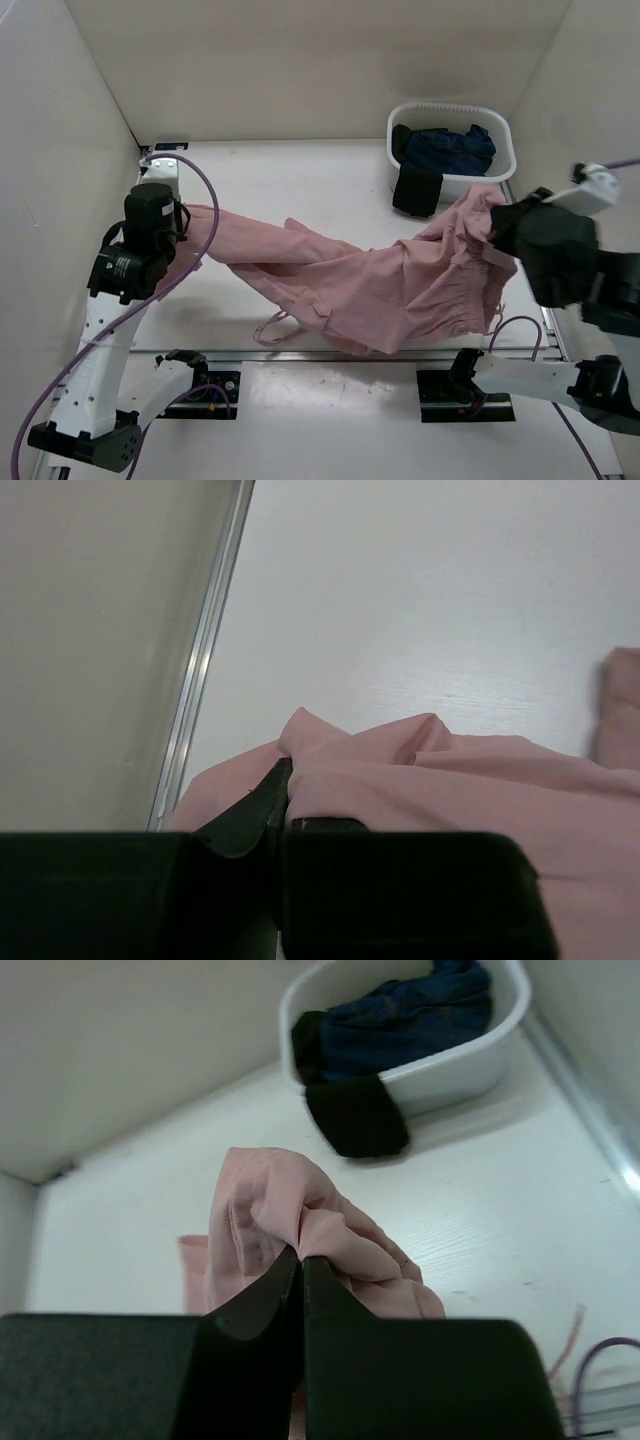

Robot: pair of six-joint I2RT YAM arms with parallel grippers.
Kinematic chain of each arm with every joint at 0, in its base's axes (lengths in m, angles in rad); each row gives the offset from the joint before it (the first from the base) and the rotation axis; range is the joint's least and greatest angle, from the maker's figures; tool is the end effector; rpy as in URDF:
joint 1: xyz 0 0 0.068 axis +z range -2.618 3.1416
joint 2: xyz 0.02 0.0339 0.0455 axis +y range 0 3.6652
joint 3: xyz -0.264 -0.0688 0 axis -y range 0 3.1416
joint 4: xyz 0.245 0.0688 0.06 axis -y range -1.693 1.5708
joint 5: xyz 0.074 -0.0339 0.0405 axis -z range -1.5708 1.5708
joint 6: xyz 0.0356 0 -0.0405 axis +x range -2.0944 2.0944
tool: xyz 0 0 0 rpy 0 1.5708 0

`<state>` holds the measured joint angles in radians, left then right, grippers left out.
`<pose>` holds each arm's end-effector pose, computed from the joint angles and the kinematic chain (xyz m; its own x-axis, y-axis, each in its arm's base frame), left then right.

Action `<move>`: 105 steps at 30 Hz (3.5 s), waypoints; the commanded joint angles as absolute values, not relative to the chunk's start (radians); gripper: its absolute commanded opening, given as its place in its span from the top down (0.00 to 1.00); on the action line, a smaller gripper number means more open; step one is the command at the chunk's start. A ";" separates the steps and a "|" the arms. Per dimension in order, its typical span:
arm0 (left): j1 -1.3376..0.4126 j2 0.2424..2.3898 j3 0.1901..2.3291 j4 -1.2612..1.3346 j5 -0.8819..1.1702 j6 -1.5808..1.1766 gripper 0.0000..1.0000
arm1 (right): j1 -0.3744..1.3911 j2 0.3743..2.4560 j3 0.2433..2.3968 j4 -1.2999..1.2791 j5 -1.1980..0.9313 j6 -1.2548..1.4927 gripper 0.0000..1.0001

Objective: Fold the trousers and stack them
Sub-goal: Flatten the trousers out

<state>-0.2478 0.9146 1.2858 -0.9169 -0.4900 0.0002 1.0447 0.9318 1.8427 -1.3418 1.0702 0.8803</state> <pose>0.1549 -0.0219 0.4127 -0.5032 0.1275 -0.8547 -0.1735 0.9540 0.2444 0.0512 0.0259 0.5177 -0.1450 0.4872 -0.8612 0.1523 0.8710 0.4671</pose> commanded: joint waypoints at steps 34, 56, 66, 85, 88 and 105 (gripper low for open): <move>0.160 1.353 1.075 -0.985 -0.143 0.000 0.00 | -0.061 1.128 1.096 -0.896 -0.021 0.478 0.01; 0.173 1.437 0.736 -0.659 -0.173 0.000 0.86 | -0.087 1.083 0.456 -0.445 -0.198 0.811 0.74; 0.503 1.379 1.385 -1.047 0.035 0.000 0.86 | -0.221 0.962 1.106 -1.018 0.127 0.467 1.00; 0.472 2.059 1.816 -1.289 0.115 0.000 0.10 | -0.270 1.161 1.213 -1.115 -0.018 0.314 1.00; 0.472 1.991 1.669 -1.221 0.075 0.000 0.00 | -0.270 1.161 1.224 -1.124 -0.018 0.314 1.00; 0.537 2.016 1.270 -0.862 -0.075 0.000 0.00 | -0.279 1.210 1.265 -1.026 -0.233 0.334 1.00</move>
<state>0.5396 1.9335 1.2690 -1.0100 -0.1158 0.0128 -0.2749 1.1923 1.2175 -1.1099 -0.0952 0.3325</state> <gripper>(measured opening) 0.998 0.071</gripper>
